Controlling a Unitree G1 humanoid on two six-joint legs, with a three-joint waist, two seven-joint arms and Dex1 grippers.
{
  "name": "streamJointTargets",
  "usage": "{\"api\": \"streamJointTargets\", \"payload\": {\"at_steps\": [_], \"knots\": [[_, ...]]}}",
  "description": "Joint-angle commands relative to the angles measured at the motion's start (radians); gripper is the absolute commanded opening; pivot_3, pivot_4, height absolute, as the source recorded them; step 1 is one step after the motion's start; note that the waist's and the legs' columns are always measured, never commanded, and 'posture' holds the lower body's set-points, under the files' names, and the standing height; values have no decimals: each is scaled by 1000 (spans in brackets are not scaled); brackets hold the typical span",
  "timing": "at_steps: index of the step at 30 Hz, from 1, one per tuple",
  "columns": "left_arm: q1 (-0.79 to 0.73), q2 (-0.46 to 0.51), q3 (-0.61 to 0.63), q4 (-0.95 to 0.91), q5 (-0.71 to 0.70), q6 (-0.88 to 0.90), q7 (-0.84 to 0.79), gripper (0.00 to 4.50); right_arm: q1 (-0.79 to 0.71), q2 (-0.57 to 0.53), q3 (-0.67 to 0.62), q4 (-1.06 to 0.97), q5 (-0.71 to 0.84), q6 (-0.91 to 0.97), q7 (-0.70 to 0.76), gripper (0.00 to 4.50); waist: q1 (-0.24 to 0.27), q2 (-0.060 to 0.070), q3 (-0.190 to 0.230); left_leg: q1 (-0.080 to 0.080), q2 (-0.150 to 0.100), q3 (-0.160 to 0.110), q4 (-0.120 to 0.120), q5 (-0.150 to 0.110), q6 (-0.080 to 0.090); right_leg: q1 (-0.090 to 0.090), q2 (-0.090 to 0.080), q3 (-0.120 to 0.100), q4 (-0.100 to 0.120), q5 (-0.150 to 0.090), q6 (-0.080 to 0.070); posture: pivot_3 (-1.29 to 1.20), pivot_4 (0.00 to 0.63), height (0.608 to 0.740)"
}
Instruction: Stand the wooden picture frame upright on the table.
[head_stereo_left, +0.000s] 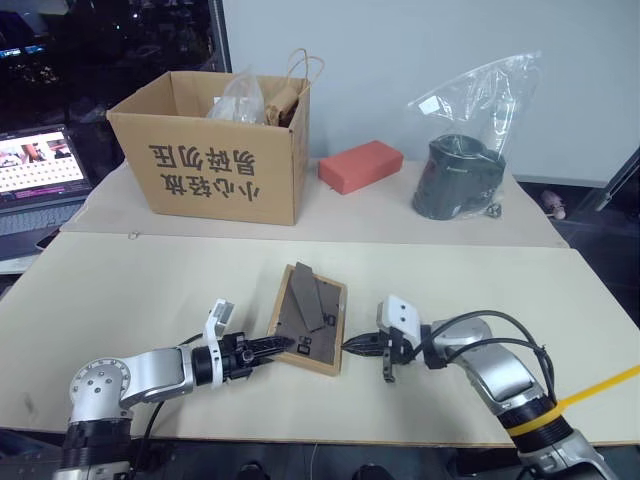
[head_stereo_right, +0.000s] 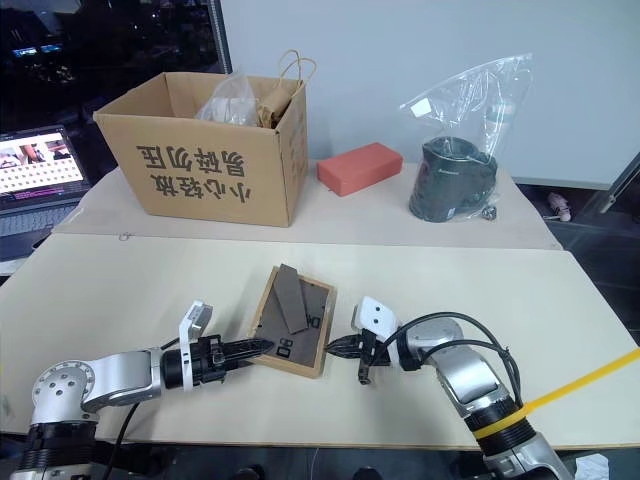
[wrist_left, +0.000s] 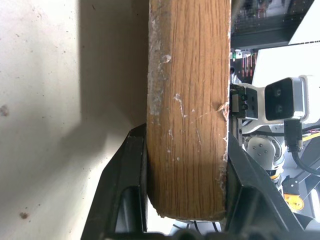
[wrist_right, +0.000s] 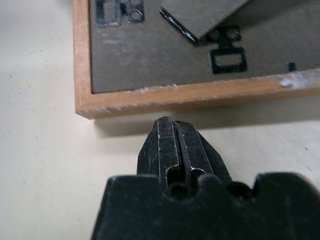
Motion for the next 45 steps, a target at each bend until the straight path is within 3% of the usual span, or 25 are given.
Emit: {"api": "streamJointTargets", "payload": {"at_steps": [1,3,9,12,17,28,37,45], "knots": [[-6,35,-10,-35,-123,-57,-6,1181,-25,-77,-130,-40,53,16,10,0,2,0,0,0,0,0,0,0,0,0,0,0,0,0,0,0,150,738],[-19,39,-2,-34,-145,-66,-35,1181,-42,-135,-198,-23,59,16,1,0,6,0,0,-1,0,0,0,0,0,0,0,0,0,0,0,0,150,738],[-53,40,-30,-64,-148,-77,-80,1181,-131,-127,-356,-136,359,352,-24,1831,2,0,0,-1,-1,0,-1,0,0,-1,-1,0,-2,0,-1,0,150,738],[-83,20,-63,-70,-148,-104,-59,1181,-197,-150,-279,-151,333,451,-40,2736,6,0,0,-1,-1,0,-2,0,0,-1,-1,0,-1,0,-2,0,150,738],[-108,-17,-118,-104,-148,-148,-16,1181,-338,-68,-203,-106,344,533,-87,4471,8,0,0,-3,-1,0,-1,0,0,-1,-2,0,-3,0,-1,0,150,738],[-94,-10,-135,-169,-148,-187,-20,1181,-400,-9,-35,-69,298,572,-72,4471,10,0,0,-5,-1,0,-1,0,0,-3,-2,0,-3,0,-1,0,150,738],[-81,6,-139,-164,-148,-194,-23,1181,-357,1,-88,-154,400,501,82,4471,10,0,0,-5,-1,0,-2,0,0,-3,-2,0,-3,0,-1,0,150,738],[-89,29,-136,-135,-148,-189,-48,1181,-288,-81,-95,-211,392,395,193,4471,9,0,0,-5,-1,0,-1,0,0,-3,-2,-1,-4,0,-1,0,150,738]]}}
